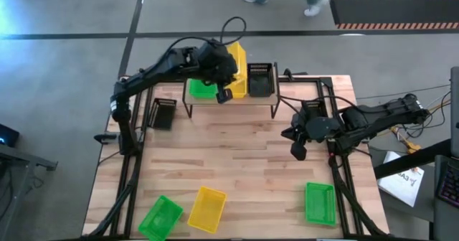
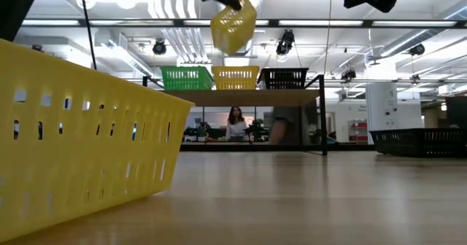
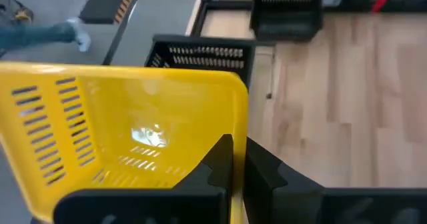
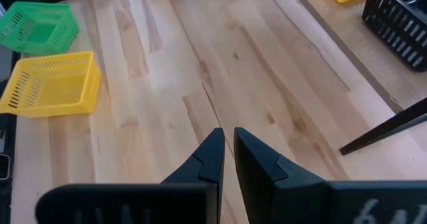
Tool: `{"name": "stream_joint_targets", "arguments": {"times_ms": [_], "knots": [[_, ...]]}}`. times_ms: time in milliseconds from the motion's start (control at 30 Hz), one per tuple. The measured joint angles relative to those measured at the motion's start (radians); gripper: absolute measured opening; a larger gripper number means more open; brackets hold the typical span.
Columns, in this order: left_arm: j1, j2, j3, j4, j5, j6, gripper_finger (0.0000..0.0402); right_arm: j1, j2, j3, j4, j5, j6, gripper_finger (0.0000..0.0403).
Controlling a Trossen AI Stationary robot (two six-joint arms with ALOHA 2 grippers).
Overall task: Stack baskets on shelf by color
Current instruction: Stack the top yellow bin on the yellow bin on the shelf
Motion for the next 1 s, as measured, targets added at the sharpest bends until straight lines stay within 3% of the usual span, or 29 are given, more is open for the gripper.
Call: {"name": "stream_joint_targets", "arguments": {"times_ms": [333,1000], "knots": [[0.010,0.061,-0.129,0.034,-0.025,0.028,0.0000,0.000,0.014,0.000,0.002,0.001,0.013,0.0027],[0.013,0.085,-0.160,0.045,-0.041,0.128,0.0000,0.000,0.040,0.000,0.008,0.027,0.011,0.0027]]}}
